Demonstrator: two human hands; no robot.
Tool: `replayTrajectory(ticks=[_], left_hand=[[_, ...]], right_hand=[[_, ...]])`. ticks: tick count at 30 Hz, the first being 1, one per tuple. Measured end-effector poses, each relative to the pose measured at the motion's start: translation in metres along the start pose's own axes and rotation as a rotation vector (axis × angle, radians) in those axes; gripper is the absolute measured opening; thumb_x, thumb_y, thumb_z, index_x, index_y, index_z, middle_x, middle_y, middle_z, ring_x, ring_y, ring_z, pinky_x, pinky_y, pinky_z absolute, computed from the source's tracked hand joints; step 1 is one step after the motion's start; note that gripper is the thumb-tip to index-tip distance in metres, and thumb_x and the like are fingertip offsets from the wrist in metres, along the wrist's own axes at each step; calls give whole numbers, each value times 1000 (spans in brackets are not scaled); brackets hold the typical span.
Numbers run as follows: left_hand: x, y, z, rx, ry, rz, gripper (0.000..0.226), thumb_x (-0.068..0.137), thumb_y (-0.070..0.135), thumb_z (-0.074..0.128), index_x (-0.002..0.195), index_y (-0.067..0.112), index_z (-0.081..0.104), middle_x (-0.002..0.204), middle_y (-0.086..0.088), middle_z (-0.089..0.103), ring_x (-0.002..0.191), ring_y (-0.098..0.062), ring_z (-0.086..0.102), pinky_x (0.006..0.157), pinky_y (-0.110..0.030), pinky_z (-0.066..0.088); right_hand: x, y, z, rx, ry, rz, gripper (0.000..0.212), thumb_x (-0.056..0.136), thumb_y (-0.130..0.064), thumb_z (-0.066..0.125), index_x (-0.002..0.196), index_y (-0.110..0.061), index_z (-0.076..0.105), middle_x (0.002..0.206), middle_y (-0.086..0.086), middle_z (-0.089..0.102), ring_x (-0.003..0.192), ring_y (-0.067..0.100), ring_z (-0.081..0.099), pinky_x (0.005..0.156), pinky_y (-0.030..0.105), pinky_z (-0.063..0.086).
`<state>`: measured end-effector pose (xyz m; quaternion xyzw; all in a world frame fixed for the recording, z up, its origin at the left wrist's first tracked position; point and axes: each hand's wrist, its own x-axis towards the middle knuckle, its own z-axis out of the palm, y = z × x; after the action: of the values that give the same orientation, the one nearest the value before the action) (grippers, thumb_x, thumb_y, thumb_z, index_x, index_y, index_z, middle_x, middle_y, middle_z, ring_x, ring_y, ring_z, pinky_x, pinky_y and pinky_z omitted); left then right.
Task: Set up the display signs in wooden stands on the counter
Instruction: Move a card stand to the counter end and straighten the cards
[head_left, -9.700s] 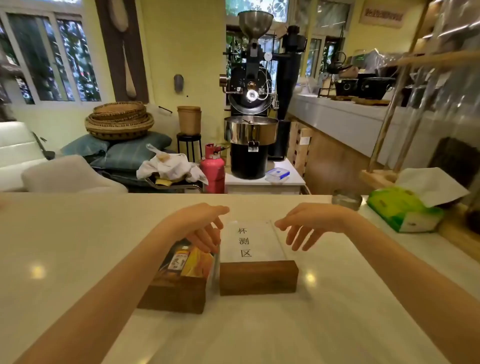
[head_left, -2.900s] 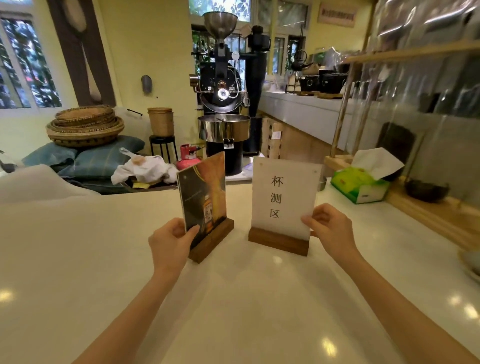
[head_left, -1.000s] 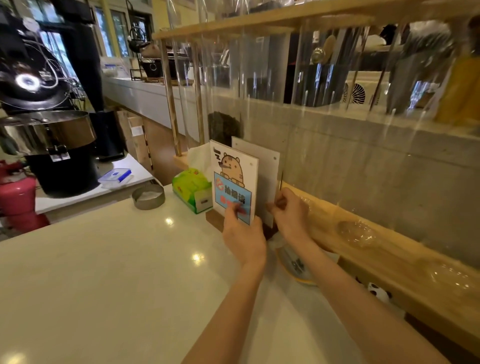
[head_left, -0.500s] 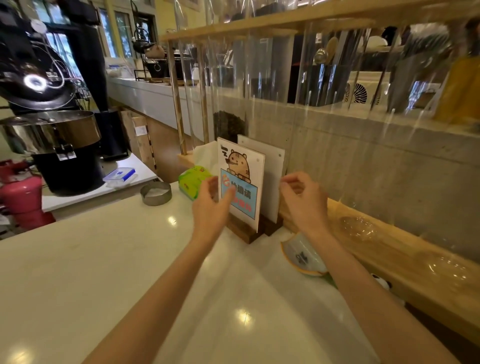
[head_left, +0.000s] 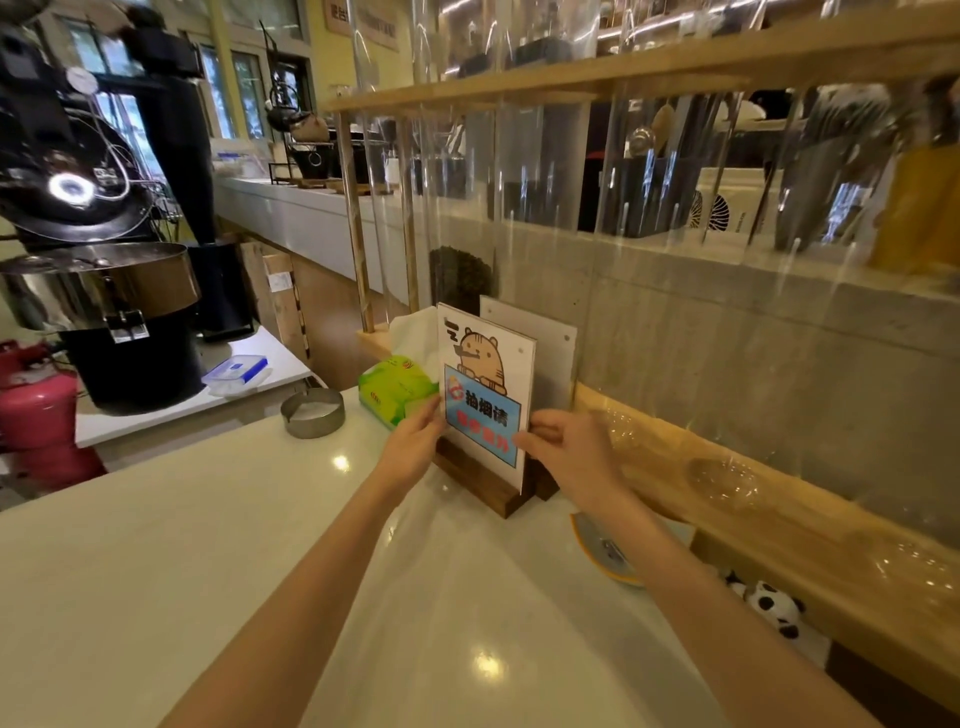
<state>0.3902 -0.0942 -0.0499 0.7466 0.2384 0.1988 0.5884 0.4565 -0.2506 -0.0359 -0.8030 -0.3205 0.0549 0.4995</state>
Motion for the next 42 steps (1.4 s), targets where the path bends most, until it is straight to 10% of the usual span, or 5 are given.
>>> replayTrajectory(ticks=[25,42], left_hand=[[-12,3,9,-137,-53,26,42,91,26,46,132,22,41,113,2,54,103,-12,48,88,-28,40],[-12,-1,10,-12,-86,60,53,89,24,50,137,25,29,124,0,52,120,-20,49,95,-34,42]], right_hand=[[-12,-4,-9,53,33,88,23,84,-10,60,105,-6,65,117,14,65,106,30,63,87,47,55],[-9,-7,-15,-67,-41,42,27,84,-14,61,110,-6,61,121,13,63,110,28,60,84,35,53]])
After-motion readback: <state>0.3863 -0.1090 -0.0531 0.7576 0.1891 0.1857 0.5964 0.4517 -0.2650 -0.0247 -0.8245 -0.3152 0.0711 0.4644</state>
